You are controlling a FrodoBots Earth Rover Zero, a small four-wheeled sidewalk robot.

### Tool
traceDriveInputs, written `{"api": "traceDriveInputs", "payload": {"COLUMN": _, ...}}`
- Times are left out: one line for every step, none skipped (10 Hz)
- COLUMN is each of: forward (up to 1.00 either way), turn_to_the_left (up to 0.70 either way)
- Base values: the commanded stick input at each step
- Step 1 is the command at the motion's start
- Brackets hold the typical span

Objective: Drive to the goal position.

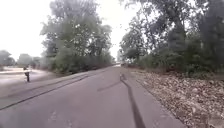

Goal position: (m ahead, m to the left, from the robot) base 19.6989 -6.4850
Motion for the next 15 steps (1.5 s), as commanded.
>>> {"api": "traceDriveInputs", "payload": {"forward": 0.85, "turn_to_the_left": 0.02}}
{"api": "traceDriveInputs", "payload": {"forward": 0.85, "turn_to_the_left": 0.02}}
{"api": "traceDriveInputs", "payload": {"forward": 0.85, "turn_to_the_left": 0.02}}
{"api": "traceDriveInputs", "payload": {"forward": 0.85, "turn_to_the_left": 0.02}}
{"api": "traceDriveInputs", "payload": {"forward": 0.85, "turn_to_the_left": 0.02}}
{"api": "traceDriveInputs", "payload": {"forward": 0.85, "turn_to_the_left": 0.02}}
{"api": "traceDriveInputs", "payload": {"forward": 0.85, "turn_to_the_left": 0.02}}
{"api": "traceDriveInputs", "payload": {"forward": 0.85, "turn_to_the_left": 0.02}}
{"api": "traceDriveInputs", "payload": {"forward": 0.85, "turn_to_the_left": 0.02}}
{"api": "traceDriveInputs", "payload": {"forward": 0.85, "turn_to_the_left": 0.02}}
{"api": "traceDriveInputs", "payload": {"forward": 0.85, "turn_to_the_left": 0.02}}
{"api": "traceDriveInputs", "payload": {"forward": 0.85, "turn_to_the_left": 0.02}}
{"api": "traceDriveInputs", "payload": {"forward": 0.85, "turn_to_the_left": 0.02}}
{"api": "traceDriveInputs", "payload": {"forward": 0.85, "turn_to_the_left": 0.02}}
{"api": "traceDriveInputs", "payload": {"forward": 0.85, "turn_to_the_left": 0.02}}
